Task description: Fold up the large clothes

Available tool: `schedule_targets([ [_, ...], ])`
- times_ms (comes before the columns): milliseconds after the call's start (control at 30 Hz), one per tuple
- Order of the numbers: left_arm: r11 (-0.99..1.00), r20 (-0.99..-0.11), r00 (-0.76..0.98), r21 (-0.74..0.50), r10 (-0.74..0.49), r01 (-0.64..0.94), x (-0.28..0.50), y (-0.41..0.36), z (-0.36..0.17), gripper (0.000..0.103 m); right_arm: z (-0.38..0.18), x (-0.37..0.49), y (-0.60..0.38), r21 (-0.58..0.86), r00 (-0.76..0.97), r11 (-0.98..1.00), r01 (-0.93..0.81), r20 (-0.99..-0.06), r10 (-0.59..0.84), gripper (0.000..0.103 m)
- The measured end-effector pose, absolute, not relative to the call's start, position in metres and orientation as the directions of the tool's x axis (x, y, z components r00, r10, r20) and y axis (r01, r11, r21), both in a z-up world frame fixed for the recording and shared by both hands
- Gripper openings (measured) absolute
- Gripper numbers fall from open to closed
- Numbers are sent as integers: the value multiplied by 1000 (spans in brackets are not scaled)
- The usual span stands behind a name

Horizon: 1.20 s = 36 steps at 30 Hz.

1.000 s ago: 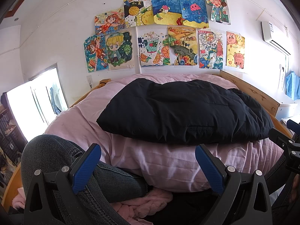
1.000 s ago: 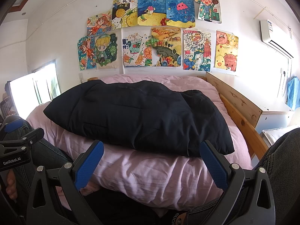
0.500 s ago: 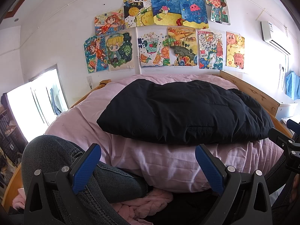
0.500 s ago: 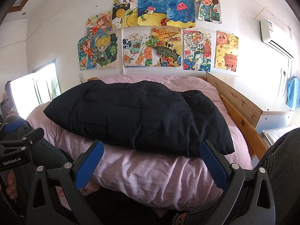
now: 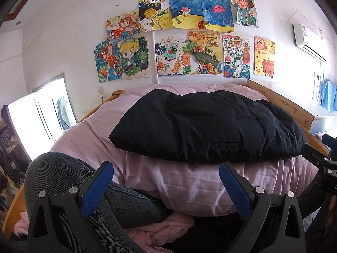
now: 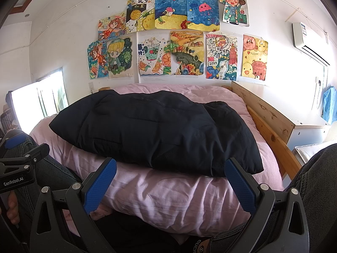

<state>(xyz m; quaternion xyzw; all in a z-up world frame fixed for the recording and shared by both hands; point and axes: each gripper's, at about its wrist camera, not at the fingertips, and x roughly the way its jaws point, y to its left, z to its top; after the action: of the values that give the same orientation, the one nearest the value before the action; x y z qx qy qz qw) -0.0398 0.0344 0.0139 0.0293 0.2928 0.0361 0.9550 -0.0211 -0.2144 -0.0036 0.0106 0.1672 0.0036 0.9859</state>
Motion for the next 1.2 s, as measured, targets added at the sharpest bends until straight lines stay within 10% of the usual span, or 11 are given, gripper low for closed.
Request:
schedule_targets([
  [1200, 994, -552, 828, 92, 97, -55, -38, 41, 13, 102, -4, -21, -212, 22, 944, 1000, -1, -330, 9, 101],
])
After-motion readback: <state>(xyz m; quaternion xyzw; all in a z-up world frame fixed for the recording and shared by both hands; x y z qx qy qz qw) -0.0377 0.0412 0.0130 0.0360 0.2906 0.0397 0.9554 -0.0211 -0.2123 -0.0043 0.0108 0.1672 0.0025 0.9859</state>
